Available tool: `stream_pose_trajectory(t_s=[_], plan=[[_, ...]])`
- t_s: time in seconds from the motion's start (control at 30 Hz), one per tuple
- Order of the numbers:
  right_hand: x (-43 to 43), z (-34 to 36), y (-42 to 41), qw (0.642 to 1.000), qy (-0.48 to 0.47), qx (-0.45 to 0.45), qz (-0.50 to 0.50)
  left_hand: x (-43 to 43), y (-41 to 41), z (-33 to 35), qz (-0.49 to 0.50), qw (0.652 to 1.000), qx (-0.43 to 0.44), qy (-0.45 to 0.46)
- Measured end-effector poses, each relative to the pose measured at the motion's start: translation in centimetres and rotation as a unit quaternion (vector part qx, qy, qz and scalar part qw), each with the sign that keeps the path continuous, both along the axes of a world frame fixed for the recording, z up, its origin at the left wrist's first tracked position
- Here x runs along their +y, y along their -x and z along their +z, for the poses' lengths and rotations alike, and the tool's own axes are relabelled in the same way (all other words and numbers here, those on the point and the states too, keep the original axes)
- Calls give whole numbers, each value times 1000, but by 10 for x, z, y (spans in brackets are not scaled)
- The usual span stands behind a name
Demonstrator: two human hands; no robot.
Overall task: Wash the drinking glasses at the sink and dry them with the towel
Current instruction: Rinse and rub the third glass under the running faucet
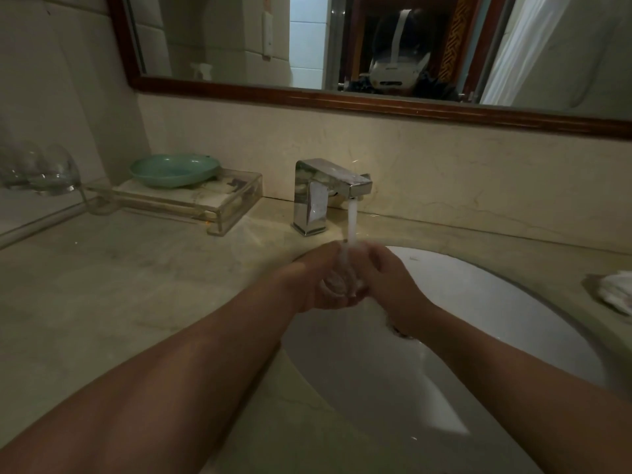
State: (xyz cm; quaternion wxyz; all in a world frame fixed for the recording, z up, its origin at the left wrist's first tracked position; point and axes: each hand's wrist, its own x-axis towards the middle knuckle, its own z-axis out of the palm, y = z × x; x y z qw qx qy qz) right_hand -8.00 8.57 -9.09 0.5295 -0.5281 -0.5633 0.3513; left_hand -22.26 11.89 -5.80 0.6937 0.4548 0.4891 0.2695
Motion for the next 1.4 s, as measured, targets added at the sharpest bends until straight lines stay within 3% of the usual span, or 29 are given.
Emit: stream_pose_trajectory(t_s=[0.1, 0.27, 0.4, 0.5, 0.67, 0.77, 0.83, 0.9, 1.13, 1.23, 1.33, 1.4], plan=[[-3, -4, 0, 999, -11, -46, 3, 3, 1, -2, -17, 999, 30, -25], [1, 3, 0, 998, 3, 2, -63, 6, -1, -7, 5, 994, 97, -45], [-6, 5, 1, 999, -9, -36, 2, 3, -4, 1, -57, 992, 77, -77], [-7, 5, 2, 999, -9, -50, 21, 1, -3, 1, -53, 985, 120, -109], [-6, 4, -2, 999, 5, 0, -41, -2, -3, 0, -4, 991, 97, -90], [-4, 3, -10, 999, 26, 24, 29, 1, -4, -3, 9, 991, 94, -99], [-4, 2, -11, 997, 33, -8, 68, 2, -3, -5, -1, 992, 87, -93], [-3, 1, -9, 998, 21, -39, 54, 0, -1, -4, -10, 996, 58, -69], [0, 3, -8, 999, 2, 37, -11, 2, -5, -4, 10, 999, 47, -5], [0, 6, -15, 999, -7, 21, 28, 5, -4, -4, -21, 997, 68, -40], [0, 3, -17, 996, -8, -61, 69, -1, -2, 4, -74, 990, 79, -95], [1, 2, -16, 997, -8, -53, 62, -1, -2, 2, -73, 989, 79, -101]])
